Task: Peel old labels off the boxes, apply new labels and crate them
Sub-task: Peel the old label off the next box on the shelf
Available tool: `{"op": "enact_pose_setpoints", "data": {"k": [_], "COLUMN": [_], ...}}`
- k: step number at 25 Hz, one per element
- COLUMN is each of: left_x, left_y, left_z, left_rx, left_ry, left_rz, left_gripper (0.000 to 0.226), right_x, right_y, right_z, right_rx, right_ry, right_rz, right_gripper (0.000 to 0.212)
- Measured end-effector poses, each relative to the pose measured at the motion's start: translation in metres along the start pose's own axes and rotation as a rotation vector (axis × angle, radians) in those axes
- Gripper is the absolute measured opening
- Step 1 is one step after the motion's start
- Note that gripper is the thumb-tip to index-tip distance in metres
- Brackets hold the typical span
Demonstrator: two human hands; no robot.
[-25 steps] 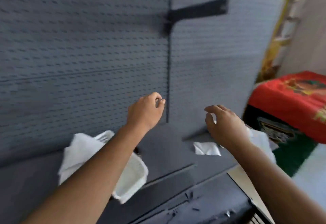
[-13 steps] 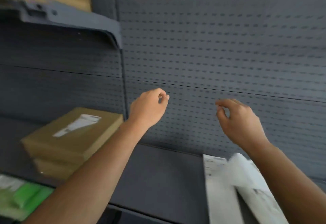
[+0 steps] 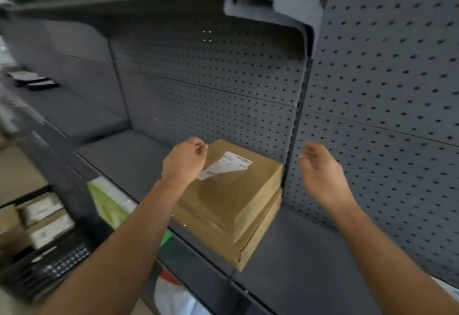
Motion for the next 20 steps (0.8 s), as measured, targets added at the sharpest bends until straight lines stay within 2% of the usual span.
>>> {"op": "enact_pose_setpoints", "data": {"k": [2, 5, 9, 13, 17, 20], "left_x": [0.045, 0.092, 0.109, 0.115, 0.108, 0.082], "left_y": [-0.002, 0.005, 0.011, 0.012, 0.008, 0.01], "left_z": [-0.004, -0.005, -0.009, -0.011, -0.006, 0.006], "left_rx": [0.016, 0.076, 0.106, 0.119, 0.134, 0.214], "left_ry": [-0.115, -0.263, -0.383, -0.39, -0.315, -0.269], "left_rz": [-0.004, 0.128, 0.379, 0.473, 0.401, 0.414], "left_gripper": [0.037, 0.047, 0.044, 0.032, 0.036, 0.045], "right_x": [-0.002, -0.018, -0.029, -0.028, -0.03, -0.034], "right_y": [0.035, 0.082, 0.125, 0.141, 0.13, 0.094], "right_z": [0.001, 0.009, 0.019, 0.021, 0.022, 0.027], "right_rx": [0.081, 0.169, 0.238, 0.234, 0.223, 0.157], "right_ry": [0.118, 0.299, 0.472, 0.469, 0.481, 0.452], "right_rz": [-0.121, -0.226, -0.323, -0.321, -0.378, -0.402], "right_gripper": [0.044, 0.028, 0.068, 0.063, 0.046, 0.029]}}
Point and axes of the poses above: each hand's wrist, its own z-axis away from the middle knuckle, its own y-axis out of the palm, x = y × z, the point moved 4 cm from there along -z, towards the middle knuckle, and after that the axes turned 2 degrees about z, right-handed, at the moved point
